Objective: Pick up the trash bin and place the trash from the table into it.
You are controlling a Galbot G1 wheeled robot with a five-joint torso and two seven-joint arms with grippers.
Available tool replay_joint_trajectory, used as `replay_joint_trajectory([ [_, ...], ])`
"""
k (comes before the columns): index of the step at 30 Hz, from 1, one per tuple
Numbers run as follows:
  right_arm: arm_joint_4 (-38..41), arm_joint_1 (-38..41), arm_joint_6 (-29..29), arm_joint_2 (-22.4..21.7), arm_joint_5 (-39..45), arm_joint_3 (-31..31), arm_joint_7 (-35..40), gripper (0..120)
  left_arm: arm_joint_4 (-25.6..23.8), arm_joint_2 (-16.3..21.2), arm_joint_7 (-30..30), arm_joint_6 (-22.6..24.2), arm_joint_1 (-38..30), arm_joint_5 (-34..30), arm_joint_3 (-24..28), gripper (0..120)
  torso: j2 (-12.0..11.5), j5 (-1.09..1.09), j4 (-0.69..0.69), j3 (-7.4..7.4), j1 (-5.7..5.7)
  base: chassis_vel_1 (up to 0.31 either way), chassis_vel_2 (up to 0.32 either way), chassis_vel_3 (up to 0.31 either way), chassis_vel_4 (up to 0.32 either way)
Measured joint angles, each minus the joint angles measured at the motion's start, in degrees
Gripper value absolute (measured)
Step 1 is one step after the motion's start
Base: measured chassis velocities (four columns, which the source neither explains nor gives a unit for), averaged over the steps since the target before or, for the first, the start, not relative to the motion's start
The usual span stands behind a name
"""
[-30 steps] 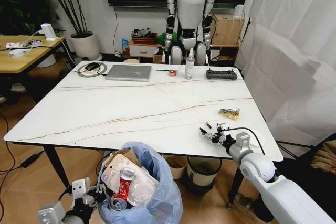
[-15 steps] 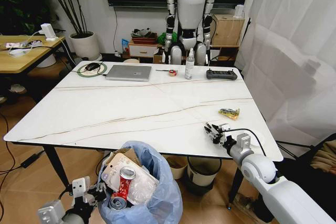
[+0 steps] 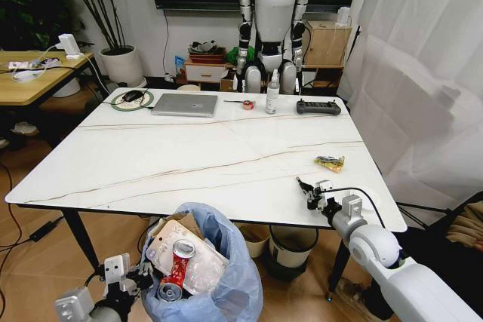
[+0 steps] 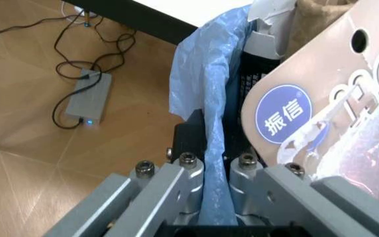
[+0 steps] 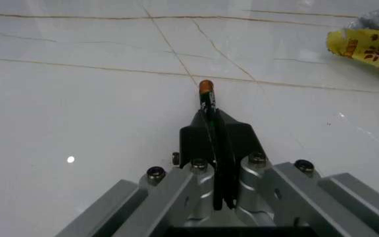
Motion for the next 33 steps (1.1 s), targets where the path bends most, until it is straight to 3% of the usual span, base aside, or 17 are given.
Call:
replay_joint_trajectory([
  [9, 14.05, -1.59, 4.70, -3.38, 13.71, 2.34, -1.12, 0, -0.31, 0.11, -0.03, 0.00, 0.10, -0.52, -0.48, 0, 0.00, -0.02, 0.00, -0.01, 0.00, 0.000, 0.000, 0.000, 0.000],
  [15, 25.29, -4.53, 8.07, -7.35, 18.18, -3.96, -3.90, 0, -0.45, 0.11, -0.14, 0.06, -0.10, -0.81, -0.46, 0, 0.01, -0.03, 0.00, -0.02, -0.01, 0.000, 0.000, 0.000, 0.000],
  [23, 25.59, -3.93, 10.46, -9.02, 14.97, -15.59, -6.02, 0, -0.52, 0.00, -0.25, 0.15, -0.24, -0.89, -0.68, 0, 0.00, -0.02, 0.01, -0.02, -0.01, 0.000, 0.000, 0.000, 0.000],
  [28, 24.77, -4.09, 10.84, -9.79, 12.01, -20.08, -6.51, 0, -0.61, -0.10, -0.35, 0.26, -0.43, -0.92, -0.75, 0, 0.00, -0.02, 0.00, -0.02, -0.01, 0.000, 0.000, 0.000, 0.000],
  [33, 24.48, -3.79, 10.85, -9.88, 11.71, -20.55, -6.46, 0, -0.65, -0.22, -0.49, 0.35, -0.60, -0.97, -0.61, 0, 0.00, -0.02, 0.01, -0.02, -0.01, 0.000, 0.000, 0.000, 0.000],
])
